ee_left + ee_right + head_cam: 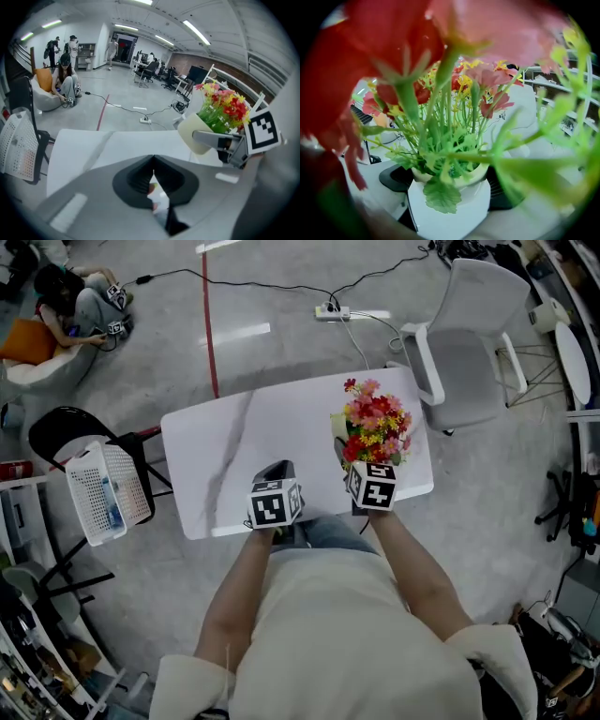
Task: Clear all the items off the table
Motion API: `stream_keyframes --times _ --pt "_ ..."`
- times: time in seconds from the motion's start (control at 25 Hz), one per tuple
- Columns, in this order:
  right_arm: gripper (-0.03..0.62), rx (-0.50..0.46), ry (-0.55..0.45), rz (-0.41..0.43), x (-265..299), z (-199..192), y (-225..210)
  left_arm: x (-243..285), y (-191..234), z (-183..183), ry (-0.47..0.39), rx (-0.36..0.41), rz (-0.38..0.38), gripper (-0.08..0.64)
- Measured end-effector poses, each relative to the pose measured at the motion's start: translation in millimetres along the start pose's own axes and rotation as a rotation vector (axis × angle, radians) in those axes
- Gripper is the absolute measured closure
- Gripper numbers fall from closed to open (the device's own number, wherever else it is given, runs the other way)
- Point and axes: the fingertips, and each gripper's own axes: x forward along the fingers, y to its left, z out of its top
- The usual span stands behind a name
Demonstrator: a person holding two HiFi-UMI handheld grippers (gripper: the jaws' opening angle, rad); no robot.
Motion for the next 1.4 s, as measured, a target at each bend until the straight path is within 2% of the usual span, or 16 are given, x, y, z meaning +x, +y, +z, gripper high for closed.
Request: stream_keyframes --times 0.52,0.76,1.0,1.4 --pt "0.112 -0.074 -0.01 0.074 -28 11 -5 -29 -8 -1 -0.078 -0.064 0.059 0.552" --pt "0.112 -0.12 -0.019 0.122 -28 18 7 -36 -1 0 -0.109 -0.095 0.091 0.552" --pt "0.112 -0.18 -0.022 0.194 -26 24 38 -53 14 -3 -0.149 -0.14 0.124 0.552" --pt "0.112 -0.295 -0.019 0.323 -29 19 115 -94 67 -35 -0.199 -0.266 0.214 0.552"
